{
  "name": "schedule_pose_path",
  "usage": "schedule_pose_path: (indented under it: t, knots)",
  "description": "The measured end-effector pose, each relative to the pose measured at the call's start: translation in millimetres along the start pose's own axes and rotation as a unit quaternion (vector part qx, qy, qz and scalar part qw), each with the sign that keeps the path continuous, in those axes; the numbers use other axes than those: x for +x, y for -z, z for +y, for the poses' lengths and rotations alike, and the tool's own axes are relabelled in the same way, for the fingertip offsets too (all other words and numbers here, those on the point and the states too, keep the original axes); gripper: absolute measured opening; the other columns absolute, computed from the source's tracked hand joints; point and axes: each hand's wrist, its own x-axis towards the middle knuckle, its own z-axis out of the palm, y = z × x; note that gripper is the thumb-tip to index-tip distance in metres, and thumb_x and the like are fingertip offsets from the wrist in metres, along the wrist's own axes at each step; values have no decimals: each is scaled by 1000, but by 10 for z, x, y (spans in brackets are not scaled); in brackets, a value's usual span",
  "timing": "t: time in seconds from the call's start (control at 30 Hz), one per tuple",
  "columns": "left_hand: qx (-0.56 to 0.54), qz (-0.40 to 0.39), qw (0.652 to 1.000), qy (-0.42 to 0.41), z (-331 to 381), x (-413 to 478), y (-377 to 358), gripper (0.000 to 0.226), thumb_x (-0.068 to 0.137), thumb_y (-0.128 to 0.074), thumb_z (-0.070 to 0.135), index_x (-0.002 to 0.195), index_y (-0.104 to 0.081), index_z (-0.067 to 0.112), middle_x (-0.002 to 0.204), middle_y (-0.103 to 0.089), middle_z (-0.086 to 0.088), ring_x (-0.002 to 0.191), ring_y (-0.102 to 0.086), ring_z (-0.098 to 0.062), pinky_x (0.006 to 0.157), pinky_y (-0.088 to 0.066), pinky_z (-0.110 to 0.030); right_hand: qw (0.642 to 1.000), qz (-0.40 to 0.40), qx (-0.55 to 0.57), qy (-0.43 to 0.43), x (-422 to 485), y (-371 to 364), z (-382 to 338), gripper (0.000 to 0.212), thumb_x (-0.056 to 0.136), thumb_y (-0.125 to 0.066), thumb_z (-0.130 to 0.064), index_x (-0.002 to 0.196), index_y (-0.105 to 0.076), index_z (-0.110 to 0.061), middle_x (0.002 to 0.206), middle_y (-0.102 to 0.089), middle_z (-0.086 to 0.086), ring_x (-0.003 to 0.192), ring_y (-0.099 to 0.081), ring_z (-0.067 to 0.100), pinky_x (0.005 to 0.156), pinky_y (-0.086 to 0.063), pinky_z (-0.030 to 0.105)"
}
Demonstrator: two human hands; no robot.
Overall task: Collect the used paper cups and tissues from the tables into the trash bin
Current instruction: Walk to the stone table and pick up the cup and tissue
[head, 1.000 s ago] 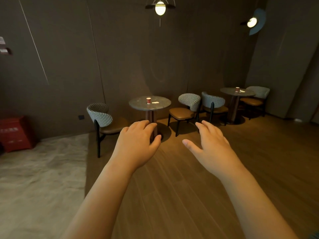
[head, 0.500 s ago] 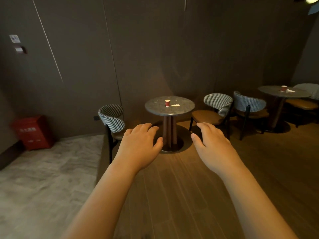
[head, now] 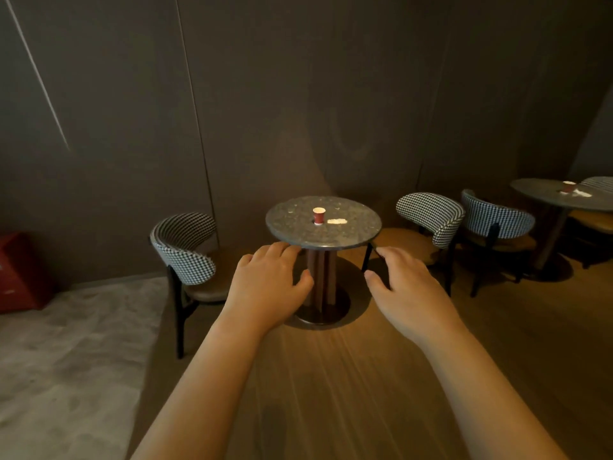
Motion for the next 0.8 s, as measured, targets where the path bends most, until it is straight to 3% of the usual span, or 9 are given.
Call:
schedule_pose_path:
  t: [0.4,0.6,0.8]
  knots:
    - [-28,-6,999,-44,-272,2645,-1289,54,93,-39,52,141,-36,28,144,-40,7,133,-34,-12,109,-27,-32,997,-31,-13,-73,2443,-744,1142,57,95,-39,-50,145,-27,-26,151,-28,-8,137,-25,13,105,-30,35]
    - [-30,27,999,-7,-314,3898,-1971,57,92,-45,51,143,-33,29,144,-41,7,133,-35,-11,109,-27,-31,997,-44,25,-61,3779,-1072,1854,56,96,-40,-47,145,-27,-24,150,-29,-7,137,-26,13,106,-32,35]
    - [-46,68,996,24,-405,4943,-2512,50,90,-54,41,136,-47,23,131,-54,4,122,-48,-13,99,-37,-28,995,-74,41,-60,5119,-1352,2388,55,96,-41,-45,145,-30,-22,148,-32,-4,136,-28,17,108,-34,40]
